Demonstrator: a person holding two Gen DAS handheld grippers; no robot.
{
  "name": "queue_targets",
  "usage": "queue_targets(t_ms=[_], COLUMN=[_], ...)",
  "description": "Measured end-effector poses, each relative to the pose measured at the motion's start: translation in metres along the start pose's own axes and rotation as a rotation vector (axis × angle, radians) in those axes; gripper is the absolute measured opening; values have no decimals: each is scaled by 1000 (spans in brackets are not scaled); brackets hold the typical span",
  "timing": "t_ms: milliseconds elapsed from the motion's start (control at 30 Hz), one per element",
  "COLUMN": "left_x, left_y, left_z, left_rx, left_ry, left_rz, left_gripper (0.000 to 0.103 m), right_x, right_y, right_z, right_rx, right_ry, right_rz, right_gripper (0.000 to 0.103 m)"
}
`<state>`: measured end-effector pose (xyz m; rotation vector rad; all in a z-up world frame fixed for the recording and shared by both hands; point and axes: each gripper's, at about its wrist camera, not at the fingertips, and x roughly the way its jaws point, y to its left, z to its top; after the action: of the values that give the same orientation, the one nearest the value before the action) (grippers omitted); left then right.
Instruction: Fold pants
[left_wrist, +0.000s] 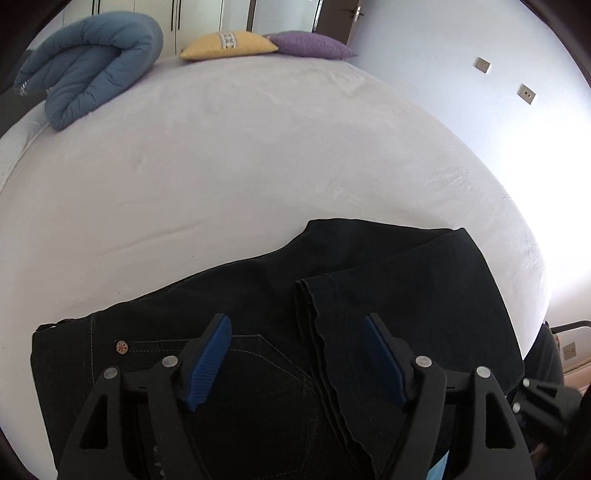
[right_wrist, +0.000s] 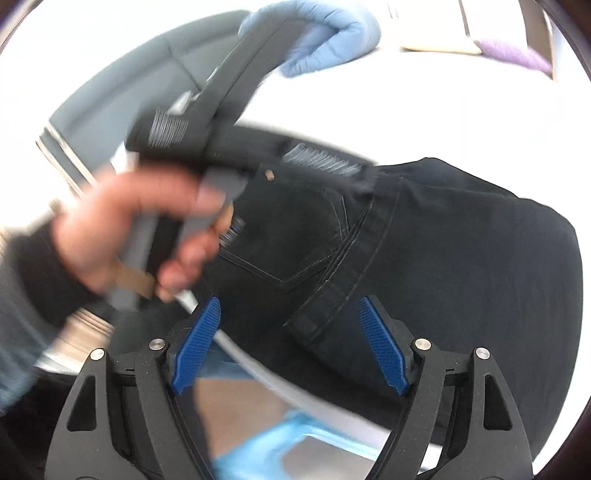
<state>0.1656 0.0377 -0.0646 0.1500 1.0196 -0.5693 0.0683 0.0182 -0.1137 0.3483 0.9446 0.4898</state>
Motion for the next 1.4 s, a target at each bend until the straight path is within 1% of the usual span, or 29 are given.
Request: queue_targets(t_ms=[33, 100, 167, 200, 233, 267, 300, 333, 367, 433, 500, 533, 567, 600, 633, 700, 767, 800, 833, 867, 967, 1033, 1100, 1200, 1267, 1333, 1367, 1400], left_x=[-6, -11, -8, -4, 2, 13, 25, 30, 29, 30, 32, 34, 35, 36, 37, 38, 37, 38, 38, 38, 37, 38, 38, 39, 40, 41, 40, 41], left_y=[-9, -35, -56, -65, -74, -82, -87, -84, -80, -70, -71, -74, -76, -76, -75, -74, -70, -69, -68, -68, -69, -71, -72, -73, -72, -71, -71, -71], left_z=[-5, -22, -37, -46, -56, -66, -77, -83, -87, -88, -86, -85, -85, -84, -85, -86, -86, -85, -86, -86, -89, -94, -94, -94, -95, -96, -97, -97], left_rx=[25, 86, 119, 138, 159, 181, 194, 185, 151, 83, 92, 113, 120, 119, 114, 104, 106, 109, 109, 107, 107, 107, 106, 106, 106, 105, 104, 102], left_ry=[-24, -42, -33, -21, 2, 37, 74, 76, 51, 60, 70, 74, 77, 79, 79, 75, 69, 68, 67, 67, 70, 69, 68, 64, 63, 60, 58, 55], left_rz=[12, 30, 28, 23, 21, 36, 67, 76, 65, 30, 24, 37, 45, 48, 45, 37, 42, 47, 49, 49, 49, 51, 53, 55, 53, 52, 52, 52], left_gripper=[75, 75, 75, 75, 75, 75, 76, 76, 77, 79, 80, 80, 80, 80, 80, 80, 81, 81, 81, 81, 81, 81, 81, 81, 81, 82, 81, 82], right_x=[-12, -38, -64, -73, -81, -85, -86, -83, -80, -70, -55, -46, -36, -26, -14, -9, -12, -19, -23, -25, -29, -34, -42, -48, -50, -54, -57, -63], right_y=[-18, -58, -104, -126, -149, -170, -189, -205, -218, -236, -253, -262, -286, -295, -309, -320, -321, -306, -302, -281, -241, -217, -203, -197, -194, -184, -178, -171], right_z=[1, 2, 3, 4, 5, 10, 17, 22, 24, 30, 32, 33, 46, 43, 49, 44, 31, 19, 9, 3, -24, -43, -63, -83, -94, -101, -101, -97], right_rx=[59, 164, 258, 306, 350, 380, 398, 413, 425, 448, 464, 475, 486, 501, 515, 519, 505, 497, 485, 471, 427, 403, 411, 462, 468, 425, 404, 390], right_ry=[-10, -39, -85, -100, -112, -112, -107, -90, -76, -57, -37, -25, -4, 26, 41, 27, 32, 32, 43, 55, 87, 106, 106, 85, 106, 166, 181, 162], right_rz=[45, 90, 115, 137, 177, 210, 221, 236, 253, 230, 264, 263, 254, 255, 265, 300, 308, 316, 328, 332, 368, 373, 379, 396, 381, 299, 287, 304], right_gripper=[60, 42, 35, 34, 34, 34, 34, 34, 34, 34, 34, 34, 34, 34, 32, 32, 32, 32, 32, 32, 32, 32, 32, 32, 31, 32, 34, 36])
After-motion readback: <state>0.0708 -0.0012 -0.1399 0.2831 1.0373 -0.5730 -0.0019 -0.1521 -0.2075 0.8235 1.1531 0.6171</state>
